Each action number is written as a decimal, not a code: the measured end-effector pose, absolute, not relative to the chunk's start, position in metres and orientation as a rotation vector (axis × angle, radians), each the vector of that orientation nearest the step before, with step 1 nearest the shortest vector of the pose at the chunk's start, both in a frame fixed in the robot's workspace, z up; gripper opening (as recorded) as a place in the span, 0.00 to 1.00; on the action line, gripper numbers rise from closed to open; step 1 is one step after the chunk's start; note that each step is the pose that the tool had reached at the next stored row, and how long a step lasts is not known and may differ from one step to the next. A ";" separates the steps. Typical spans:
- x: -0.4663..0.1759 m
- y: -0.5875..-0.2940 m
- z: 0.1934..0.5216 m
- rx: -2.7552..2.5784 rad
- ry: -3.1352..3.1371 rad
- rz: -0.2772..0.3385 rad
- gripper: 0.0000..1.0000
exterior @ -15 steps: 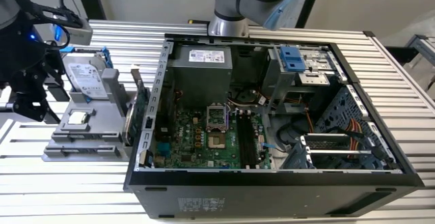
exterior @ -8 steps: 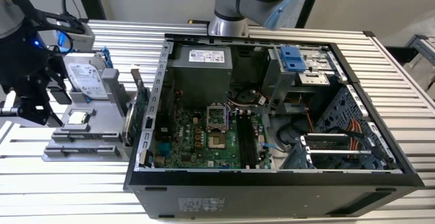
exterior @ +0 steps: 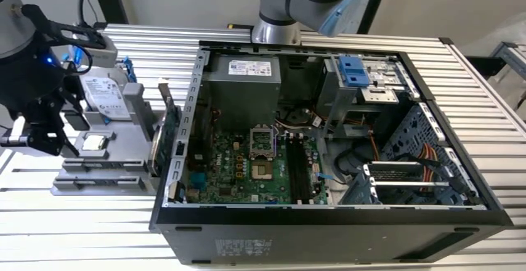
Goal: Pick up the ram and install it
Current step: 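Pick up the ram and move it above insertion slot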
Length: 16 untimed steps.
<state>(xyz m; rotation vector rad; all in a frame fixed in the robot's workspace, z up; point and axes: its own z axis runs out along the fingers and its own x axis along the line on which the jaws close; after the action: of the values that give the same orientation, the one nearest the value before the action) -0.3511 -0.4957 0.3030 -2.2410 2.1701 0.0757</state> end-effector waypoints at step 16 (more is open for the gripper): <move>-0.351 -0.496 0.283 -2.241 2.170 0.076 1.00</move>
<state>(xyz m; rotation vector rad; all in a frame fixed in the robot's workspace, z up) -0.3510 -0.4957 0.2835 -2.2410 2.1700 0.0758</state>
